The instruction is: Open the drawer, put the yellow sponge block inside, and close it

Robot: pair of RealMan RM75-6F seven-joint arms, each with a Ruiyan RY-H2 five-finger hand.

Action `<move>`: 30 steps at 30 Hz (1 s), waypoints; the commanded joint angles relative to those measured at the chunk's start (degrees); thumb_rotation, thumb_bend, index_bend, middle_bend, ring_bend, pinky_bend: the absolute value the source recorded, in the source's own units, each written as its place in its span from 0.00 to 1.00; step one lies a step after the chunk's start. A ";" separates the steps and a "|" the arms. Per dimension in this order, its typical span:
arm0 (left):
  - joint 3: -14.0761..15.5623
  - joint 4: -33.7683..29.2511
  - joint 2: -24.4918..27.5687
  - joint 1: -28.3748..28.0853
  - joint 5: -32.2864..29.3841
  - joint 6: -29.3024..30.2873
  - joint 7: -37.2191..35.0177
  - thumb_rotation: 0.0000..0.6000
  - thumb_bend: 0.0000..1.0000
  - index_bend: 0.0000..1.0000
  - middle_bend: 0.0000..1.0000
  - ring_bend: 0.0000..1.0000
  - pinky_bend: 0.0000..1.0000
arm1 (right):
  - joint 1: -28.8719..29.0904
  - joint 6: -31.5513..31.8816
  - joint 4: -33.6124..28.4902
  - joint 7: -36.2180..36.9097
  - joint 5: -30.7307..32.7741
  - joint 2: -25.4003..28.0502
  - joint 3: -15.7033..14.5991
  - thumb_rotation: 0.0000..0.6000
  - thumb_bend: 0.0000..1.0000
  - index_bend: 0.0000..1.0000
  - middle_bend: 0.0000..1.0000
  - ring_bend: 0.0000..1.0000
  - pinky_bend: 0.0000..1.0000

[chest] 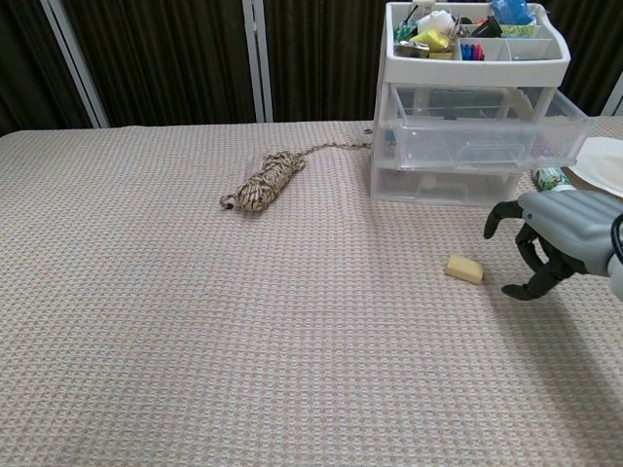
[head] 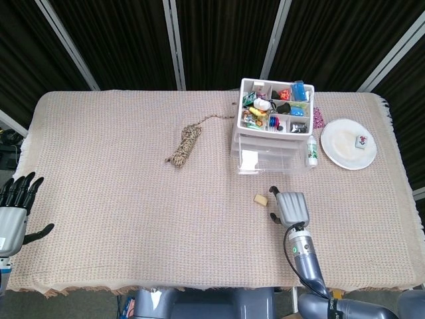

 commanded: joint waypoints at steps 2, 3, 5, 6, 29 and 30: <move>-0.04 -0.01 -0.04 -0.01 -0.09 -0.03 0.05 1.00 0.15 0.04 0.00 0.00 0.00 | 0.35 -1.05 0.06 -0.54 3.19 -1.24 1.77 1.00 0.14 0.30 0.76 0.75 0.75; -0.04 -0.04 -0.04 -0.02 -0.12 -0.08 0.04 1.00 0.15 0.04 0.00 0.00 0.00 | 0.49 -1.13 0.14 -0.83 3.69 -1.53 2.04 1.00 0.14 0.30 0.76 0.75 0.75; -0.03 -0.07 -0.03 -0.02 -0.17 -0.12 0.07 1.00 0.15 0.04 0.00 0.00 0.00 | 0.71 -1.14 0.46 -1.17 4.08 -2.06 2.31 1.00 0.15 0.31 0.76 0.75 0.75; -0.03 -0.09 -0.03 -0.02 -0.18 -0.12 0.08 1.00 0.15 0.04 0.00 0.00 0.00 | 0.79 -1.19 0.60 -1.25 4.33 -2.38 2.44 1.00 0.15 0.31 0.76 0.75 0.75; -0.02 -0.33 0.19 -0.10 -0.51 -0.57 -0.54 1.00 0.15 0.04 0.00 0.00 0.00 | 3.43 -2.01 5.54 -2.94 8.68 -8.03 5.56 1.00 0.21 0.34 0.76 0.75 0.75; -0.02 -0.33 0.18 -0.10 -0.51 -0.57 -0.55 1.00 0.15 0.04 0.00 0.00 0.00 | 3.50 -1.97 5.80 -2.96 8.75 -8.15 5.68 1.00 0.22 0.35 0.76 0.75 0.75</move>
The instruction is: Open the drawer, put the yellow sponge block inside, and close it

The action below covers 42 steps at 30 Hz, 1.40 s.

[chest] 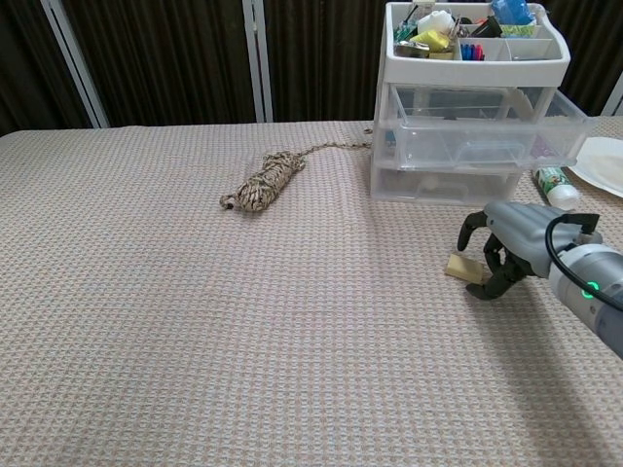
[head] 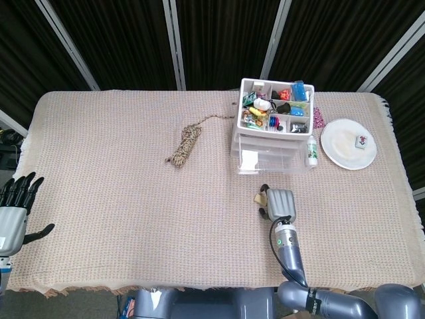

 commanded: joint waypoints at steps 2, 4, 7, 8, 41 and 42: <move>0.02 -0.03 0.00 0.00 0.02 0.00 -0.02 1.00 0.15 0.04 0.00 0.00 0.00 | 0.22 0.11 0.73 -0.03 0.31 -0.37 0.42 1.00 0.24 0.36 0.76 0.75 0.75; 0.01 -0.05 0.00 0.00 0.03 0.02 -0.02 1.00 0.15 0.04 0.00 0.00 0.00 | 0.26 0.18 0.97 0.02 0.47 -0.49 0.62 1.00 0.27 0.39 0.77 0.76 0.75; 0.01 -0.05 -0.02 0.01 -0.01 0.02 0.01 1.00 0.15 0.04 0.00 0.00 0.00 | 0.24 0.33 1.28 0.00 0.66 -0.60 0.72 1.00 0.31 0.43 0.78 0.77 0.75; 0.00 -0.08 -0.01 0.01 -0.04 0.00 0.03 1.00 0.15 0.04 0.00 0.00 0.00 | 0.21 0.35 1.34 0.03 0.74 -0.63 0.73 1.00 0.32 0.43 0.78 0.77 0.75; 0.02 -0.22 0.05 0.02 -0.02 0.03 0.01 1.00 0.15 0.04 0.00 0.00 0.00 | -2.12 3.62 -4.44 3.76 -5.12 1.89 -1.51 1.00 0.35 0.58 0.79 0.78 0.75; 0.01 -0.21 0.05 0.03 0.00 0.06 0.00 1.00 0.15 0.04 0.00 0.00 0.00 | -2.45 4.10 -5.76 3.93 -5.91 2.57 -1.88 1.00 0.35 0.58 0.79 0.78 0.75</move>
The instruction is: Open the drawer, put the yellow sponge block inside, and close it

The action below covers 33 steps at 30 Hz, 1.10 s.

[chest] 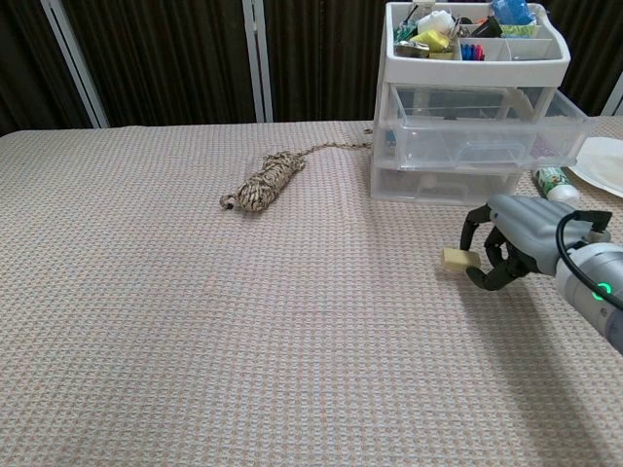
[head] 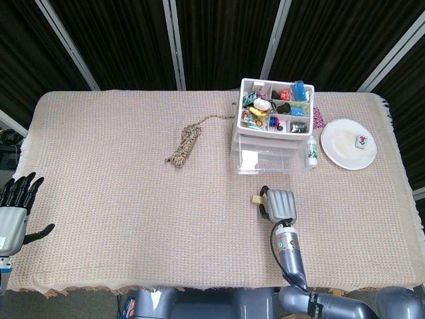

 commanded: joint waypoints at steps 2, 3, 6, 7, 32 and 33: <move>0.01 0.04 -0.01 0.02 0.02 0.04 0.03 1.00 0.15 0.04 0.00 0.00 0.00 | -1.60 2.11 -5.26 1.09 -3.32 2.99 -1.62 1.00 0.35 0.58 0.79 0.78 0.75; 0.00 0.03 -0.01 0.01 0.03 0.05 0.05 1.00 0.15 0.04 0.00 0.00 0.00 | -2.07 2.67 -6.81 1.34 -4.22 3.86 -2.11 1.00 0.35 0.58 0.79 0.78 0.75; 0.01 0.03 -0.03 0.02 0.11 0.12 0.06 1.00 0.15 0.04 0.00 0.00 0.00 | -3.50 4.44 -11.80 1.87 -7.74 7.03 -4.06 1.00 0.35 0.58 0.79 0.78 0.75; 0.02 0.04 -0.04 0.02 0.12 0.11 0.07 1.00 0.15 0.04 0.00 0.00 0.00 | -3.81 4.82 -12.84 1.94 -8.56 7.74 -4.53 1.00 0.35 0.58 0.79 0.78 0.75; 0.07 0.03 -0.13 -0.06 0.31 0.07 0.09 1.00 0.15 0.04 0.00 0.00 0.00 | 4.10 7.92 -24.07 -8.49 -3.07 13.05 12.24 1.00 0.35 0.58 0.79 0.78 0.75; 0.07 0.03 -0.12 -0.06 0.30 0.07 0.08 1.00 0.15 0.04 0.00 0.00 0.00 | 4.35 7.92 -23.81 -8.71 -2.62 12.92 12.54 1.00 0.35 0.58 0.79 0.78 0.75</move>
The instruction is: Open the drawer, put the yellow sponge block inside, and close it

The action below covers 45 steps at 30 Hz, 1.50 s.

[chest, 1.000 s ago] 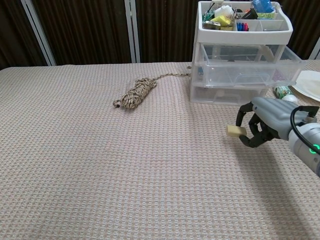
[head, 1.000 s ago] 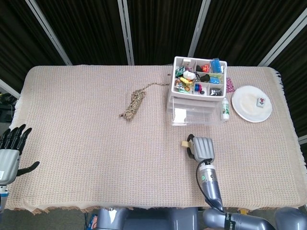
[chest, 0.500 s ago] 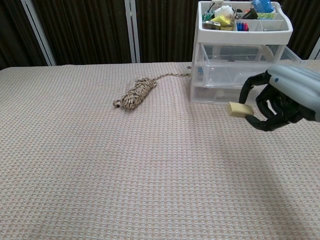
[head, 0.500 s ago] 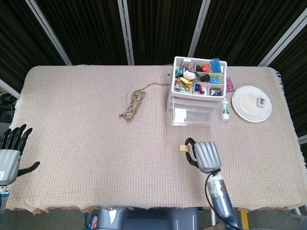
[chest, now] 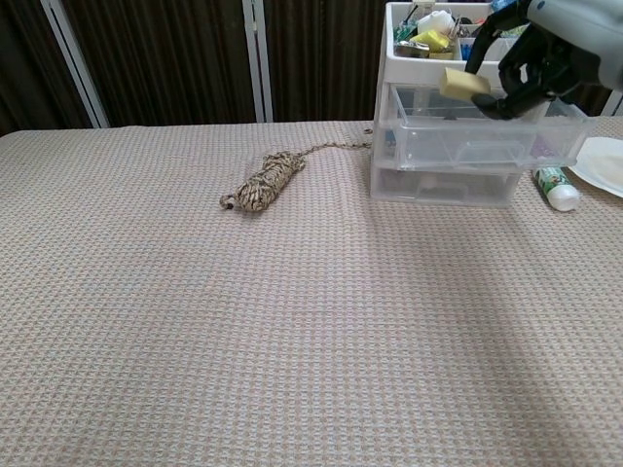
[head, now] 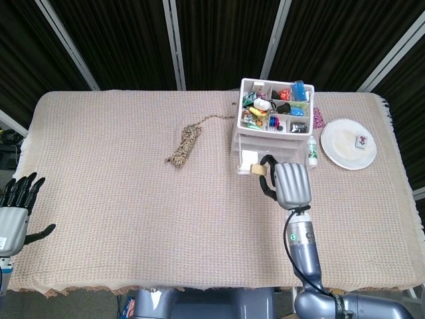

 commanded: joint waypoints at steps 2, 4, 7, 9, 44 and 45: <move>-0.02 0.00 0.01 0.00 -0.07 -0.04 -0.04 1.00 0.15 0.04 0.00 0.00 0.00 | 3.01 -0.27 3.24 -2.56 4.84 -1.56 3.60 1.00 0.35 0.58 0.79 0.78 0.75; -0.03 -0.02 0.02 0.01 -0.15 -0.08 -0.11 1.00 0.15 0.04 0.00 0.00 0.00 | 4.09 -0.30 5.12 -3.03 7.24 -2.26 5.22 1.00 0.35 0.57 0.79 0.78 0.75; -0.04 -0.02 0.05 0.00 -0.21 -0.13 -0.20 1.00 0.15 0.04 0.00 0.00 0.00 | 5.04 -0.40 7.02 -3.09 8.89 -2.84 6.20 1.00 0.35 0.54 0.79 0.78 0.75; -0.04 -0.02 0.06 -0.03 -0.29 -0.25 -0.22 1.00 0.15 0.04 0.00 0.00 0.00 | 5.46 -0.51 8.45 -3.08 9.66 -3.02 6.33 1.00 0.34 0.46 0.78 0.77 0.75; -0.11 0.03 -0.44 0.13 0.01 0.44 0.41 1.00 0.15 0.05 0.00 0.00 0.00 | -6.52 6.16 19.17 6.37 -38.16 10.52 -27.10 1.00 0.26 0.14 0.01 0.00 0.02; -0.11 0.05 -0.46 0.13 -0.03 0.42 0.46 1.00 0.15 0.05 0.00 0.00 0.00 | -7.14 6.12 20.59 5.63 -39.07 10.55 -28.09 1.00 0.26 0.11 0.00 0.00 0.00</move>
